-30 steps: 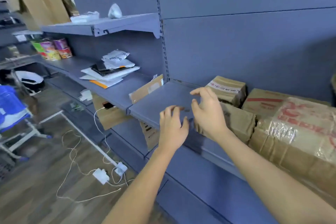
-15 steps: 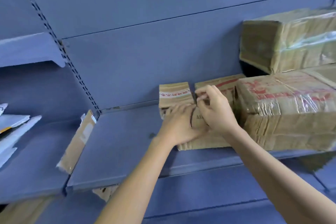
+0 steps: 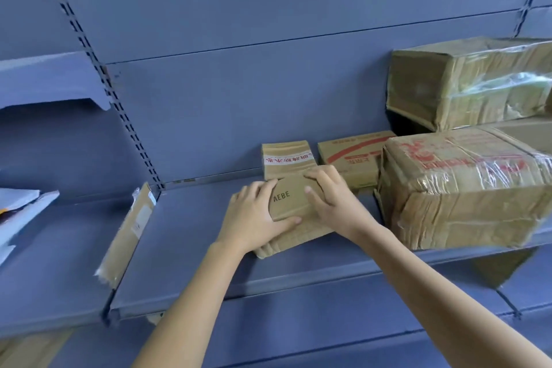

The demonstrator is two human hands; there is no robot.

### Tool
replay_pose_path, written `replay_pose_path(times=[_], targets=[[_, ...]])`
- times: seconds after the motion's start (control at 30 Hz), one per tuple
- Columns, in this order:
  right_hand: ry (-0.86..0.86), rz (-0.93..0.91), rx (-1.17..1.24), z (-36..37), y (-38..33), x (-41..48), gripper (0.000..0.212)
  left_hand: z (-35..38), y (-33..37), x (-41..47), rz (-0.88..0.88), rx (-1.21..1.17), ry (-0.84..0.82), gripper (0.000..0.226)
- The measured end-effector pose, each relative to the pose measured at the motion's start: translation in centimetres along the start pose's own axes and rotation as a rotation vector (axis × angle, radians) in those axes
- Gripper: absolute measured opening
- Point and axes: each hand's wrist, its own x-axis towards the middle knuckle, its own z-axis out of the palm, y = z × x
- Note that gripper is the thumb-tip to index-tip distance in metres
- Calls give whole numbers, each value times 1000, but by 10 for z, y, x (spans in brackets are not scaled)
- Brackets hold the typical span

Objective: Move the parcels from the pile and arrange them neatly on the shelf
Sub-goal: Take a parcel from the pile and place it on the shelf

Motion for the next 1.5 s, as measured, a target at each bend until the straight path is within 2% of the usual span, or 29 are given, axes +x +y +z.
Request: replay_pose_path(times=[0.13, 0.2, 0.27, 0.4, 0.43, 0.5, 0.57, 0.67, 0.8, 1.0, 1.23, 1.5], targets=[[30, -62, 204, 12, -17, 8, 38, -5, -14, -11, -55, -142, 60, 100], [61, -30, 333, 14, -17, 13, 40, -6, -16, -14, -93, -212, 94, 98], [118, 38, 360, 12, -8, 18, 43, -5, -19, -16, -134, -269, 124, 97], [262, 88, 103, 2, 30, 37, 50, -5, -27, -14, -225, -412, 169, 91], [250, 127, -20, 1, 41, 43, 54, -5, -29, -13, -253, -454, 176, 89], [96, 274, -330, 5, 60, 48, 68, -6, -33, -10, -271, -485, 175, 87], [-28, 343, -572, 12, 69, 48, 80, -5, -33, -8, -265, -476, 166, 87], [51, 271, -695, 22, 78, 45, 87, -2, -33, -11, -258, -501, 179, 87], [145, 189, -785, 22, 90, 47, 81, -1, -43, -17, -309, -630, 230, 84], [252, 136, -747, 20, 88, 49, 67, 0, -45, -20, -308, -681, 258, 82], [169, 118, -694, 13, 89, 49, 60, 2, -45, -23, -318, -701, 280, 82], [237, 17, -681, 12, 86, 56, 59, -2, -40, -34, -390, -914, 409, 76]])
